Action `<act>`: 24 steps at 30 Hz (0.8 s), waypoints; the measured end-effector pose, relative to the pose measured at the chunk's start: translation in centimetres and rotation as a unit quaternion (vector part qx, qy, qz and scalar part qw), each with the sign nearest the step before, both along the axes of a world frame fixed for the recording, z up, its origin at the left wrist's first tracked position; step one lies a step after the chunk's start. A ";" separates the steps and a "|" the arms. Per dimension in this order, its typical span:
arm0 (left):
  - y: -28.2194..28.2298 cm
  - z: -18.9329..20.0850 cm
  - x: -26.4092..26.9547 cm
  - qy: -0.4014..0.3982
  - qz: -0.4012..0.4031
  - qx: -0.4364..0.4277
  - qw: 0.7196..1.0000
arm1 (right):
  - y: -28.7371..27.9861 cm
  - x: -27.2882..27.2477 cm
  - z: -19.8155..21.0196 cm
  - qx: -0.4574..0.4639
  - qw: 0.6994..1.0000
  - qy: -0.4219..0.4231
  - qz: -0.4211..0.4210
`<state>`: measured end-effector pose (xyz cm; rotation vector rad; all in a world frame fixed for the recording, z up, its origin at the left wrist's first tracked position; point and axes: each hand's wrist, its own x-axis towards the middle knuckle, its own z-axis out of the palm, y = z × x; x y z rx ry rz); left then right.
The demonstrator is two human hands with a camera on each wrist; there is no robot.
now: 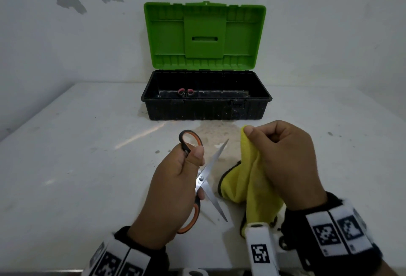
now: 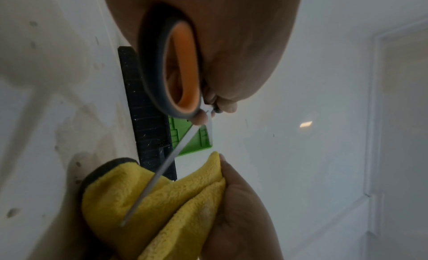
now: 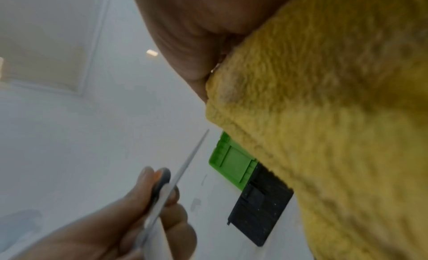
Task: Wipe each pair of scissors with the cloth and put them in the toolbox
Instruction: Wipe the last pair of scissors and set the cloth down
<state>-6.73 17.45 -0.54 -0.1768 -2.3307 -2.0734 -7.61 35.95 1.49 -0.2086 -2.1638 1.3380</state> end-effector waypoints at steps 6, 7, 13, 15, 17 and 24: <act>0.4 0.1 0.1 0.012 -0.005 -0.026 1.000 | -2.7 1.7 0.1 0.051 0.996 -0.016 0.075; 0.6 0.3 0.1 0.015 -0.012 -0.026 0.999 | -3.3 1.8 -0.2 0.074 0.993 -0.021 0.085; 0.6 0.5 0.2 -0.009 -0.025 -0.019 0.999 | -2.9 0.8 -0.6 0.120 0.992 -0.027 0.038; 0.6 0.6 0.2 -0.012 -0.017 -0.016 1.000 | -3.5 1.2 -0.6 0.138 0.989 -0.013 0.046; 0.6 0.7 0.0 -0.017 -0.009 -0.015 1.000 | -4.5 1.9 -0.9 0.156 0.985 0.010 0.075; 0.7 0.7 0.2 -0.025 -0.005 0.004 1.000 | -4.8 3.0 -1.3 0.162 0.978 0.018 0.127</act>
